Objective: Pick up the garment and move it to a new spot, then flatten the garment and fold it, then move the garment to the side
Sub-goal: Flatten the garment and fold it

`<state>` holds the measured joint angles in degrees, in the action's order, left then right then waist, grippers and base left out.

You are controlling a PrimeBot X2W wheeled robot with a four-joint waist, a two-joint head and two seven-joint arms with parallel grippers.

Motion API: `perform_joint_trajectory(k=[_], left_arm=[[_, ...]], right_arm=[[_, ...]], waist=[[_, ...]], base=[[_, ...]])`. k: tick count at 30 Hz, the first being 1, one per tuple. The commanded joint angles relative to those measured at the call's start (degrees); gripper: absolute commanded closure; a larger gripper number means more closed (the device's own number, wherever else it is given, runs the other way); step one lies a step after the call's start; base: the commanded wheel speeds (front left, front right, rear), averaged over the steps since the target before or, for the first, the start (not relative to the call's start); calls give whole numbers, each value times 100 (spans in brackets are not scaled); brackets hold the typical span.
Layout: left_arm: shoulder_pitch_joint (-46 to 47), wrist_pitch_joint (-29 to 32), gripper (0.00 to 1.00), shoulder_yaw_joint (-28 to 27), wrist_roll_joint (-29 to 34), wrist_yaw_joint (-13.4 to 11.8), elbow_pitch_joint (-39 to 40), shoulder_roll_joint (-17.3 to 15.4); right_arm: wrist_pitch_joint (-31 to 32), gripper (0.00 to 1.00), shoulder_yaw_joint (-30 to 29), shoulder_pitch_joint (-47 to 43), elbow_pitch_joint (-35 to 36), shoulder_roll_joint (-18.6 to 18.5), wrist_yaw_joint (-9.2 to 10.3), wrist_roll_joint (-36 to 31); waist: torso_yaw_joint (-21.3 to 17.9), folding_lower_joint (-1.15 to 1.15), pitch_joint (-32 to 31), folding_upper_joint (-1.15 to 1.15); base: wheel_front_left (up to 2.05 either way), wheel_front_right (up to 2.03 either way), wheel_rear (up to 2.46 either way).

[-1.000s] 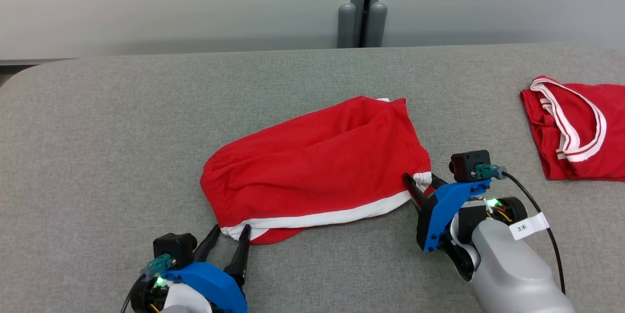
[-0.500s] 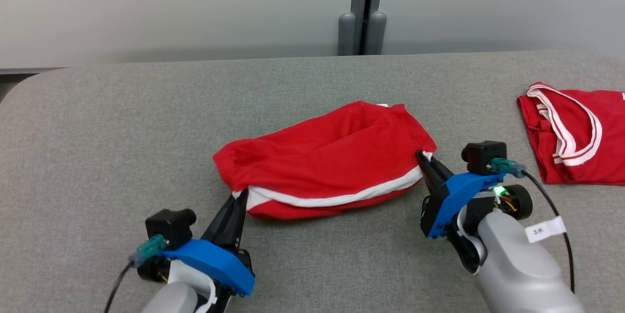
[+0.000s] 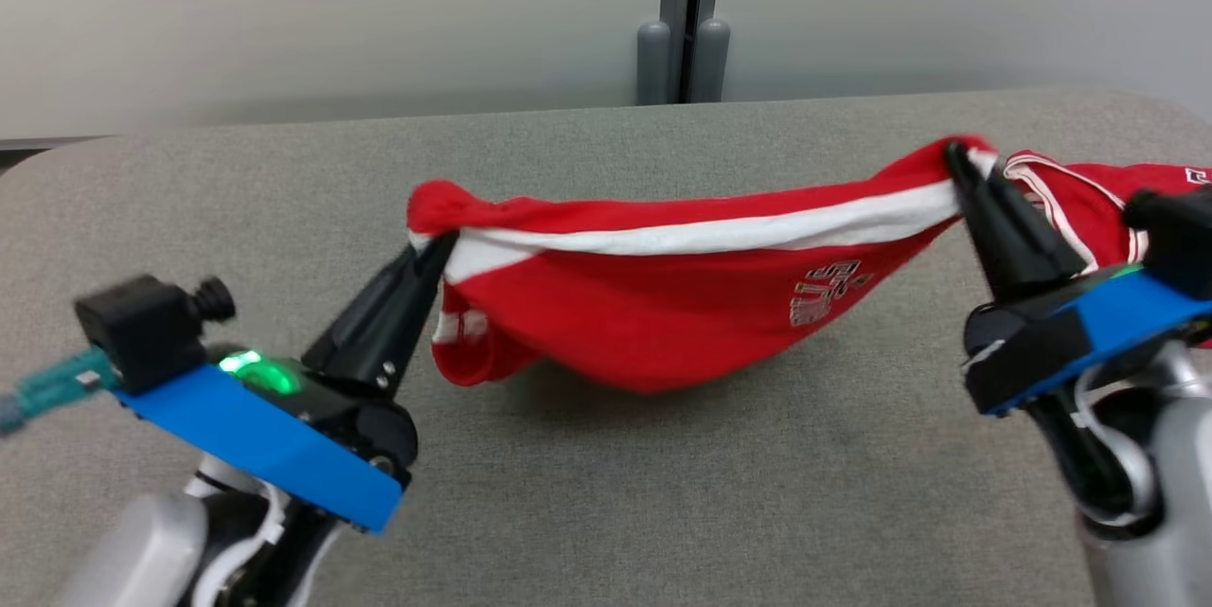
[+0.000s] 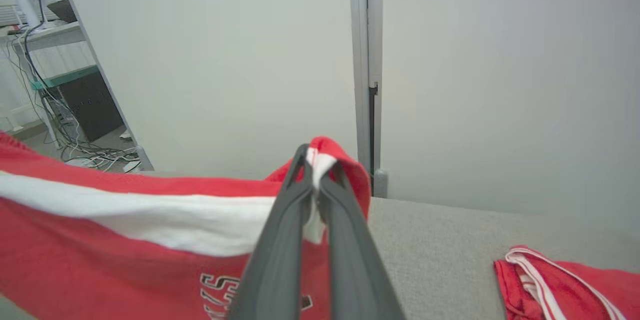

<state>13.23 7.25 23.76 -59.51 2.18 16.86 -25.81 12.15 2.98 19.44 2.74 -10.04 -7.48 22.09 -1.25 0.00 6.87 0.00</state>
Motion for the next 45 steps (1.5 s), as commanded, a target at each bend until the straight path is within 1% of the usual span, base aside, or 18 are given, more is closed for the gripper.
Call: perform_joint_trajectory(k=[1, 4, 6, 8, 10, 12, 15, 16, 17, 19, 21, 23, 26, 29, 33, 36, 40, 45], left_arm=[[171, 132, 100, -84, -94, -113, 201, -54], [473, 608, 100, -265, -515, -522, 706, -58], [763, 947, 100, -302, -682, -742, 799, -114], [1081, 1292, 100, -272, -894, -869, 675, -97], [1449, 1568, 100, -270, -991, -962, 357, -128], [1893, 1719, 100, -281, -949, -1002, -24, -128], [2658, 1754, 100, -291, -762, -977, -690, -63], [2882, 1726, 100, -315, -764, -975, -931, 34], [3122, 1716, 100, -347, -736, -1001, -1173, 77], [3641, 1611, 100, -417, -557, -934, -1655, 58], [4132, 1403, 100, -532, -445, -868, -2081, 155], [4615, 1106, 100, -691, -434, -779, -2434, 331], [5156, 757, 100, -783, -313, -555, -2928, 423], [5544, 396, 100, -745, -89, -261, -3282, 492], [5462, 10, 100, -427, 236, 84, -3725, 637], [5094, -198, 100, -193, 352, 237, -4070, 753], [4370, -436, 100, 344, 623, 411, -4555, 819], [3406, -871, 100, 831, 749, 500, -5085, 891]], right_arm=[[194, 100, -74, -82, 355, 8, -3, -80], [920, 100, -231, 21, 1366, -48, -3, -246], [1306, 100, -264, 331, 1600, -146, -3, -245], [1575, 100, -242, 692, 1505, -269, -2, -224], [1768, 100, -132, 1163, 1193, -376, -3, -193], [1782, 100, 30, 1780, 761, -484, -3, -208], [1539, 100, 267, 2701, -50, -585, -2, -315], [1402, 100, 364, 3025, -326, -641, -2, -445], [1216, 100, 550, 3387, -557, -781, -3, -647], [847, 100, 880, 3984, -1115, -889, -1, -910], [434, 100, 1056, 4600, -1608, -982, 2, -1138], [-98, 100, 978, 5188, -1998, -975, 4, -1232], [-823, 100, 806, 5751, -2499, -958, 5, -1407], [-1225, 100, 679, 6121, -2872, -960, 7, -1408], [-1229, 100, 968, 5909, -3284, -1035, 6, -1138], [-1125, 100, 1160, 5435, -3484, -1099, 5, -940], [-942, 100, 1520, 4450, -3606, -1073, 3, -456], [-672, 100, 1742, 3099, -3649, -1121, 3, 265]], waist=[[-11, 0, 53, 0], [-38, 0, 176, 0], [-62, 0, 305, 0], [-69, 0, 485, 0], [-88, 0, 731, 0], [-124, 0, 1002, 0], [-158, 0, 1388, 0], [-163, 0, 1490, 0], [-174, 0, 1605, 0], [-212, 0, 1794, 0], [-231, 0, 1954, 0], [-216, 0, 2091, 0], [-180, 0, 2197, 0], [-148, 0, 2212, 0], [-126, 0, 2173, 0], [-136, 0, 2127, 0], [-168, 0, 1969, 0], [-156, 0, 1643, 0]], base=[[0, 0, 0], [0, 0, 0], [0, 0, 0], [0, 0, 0], [0, 0, 0], [0, 0, 0], [0, 0, 0], [0, 0, 0], [0, 0, 0], [0, 0, 0], [0, 0, 0], [0, 0, 0], [0, 0, 0], [0, 0, 0], [0, 0, 0], [0, 0, 0], [0, 0, 0], [0, 0, 0]])
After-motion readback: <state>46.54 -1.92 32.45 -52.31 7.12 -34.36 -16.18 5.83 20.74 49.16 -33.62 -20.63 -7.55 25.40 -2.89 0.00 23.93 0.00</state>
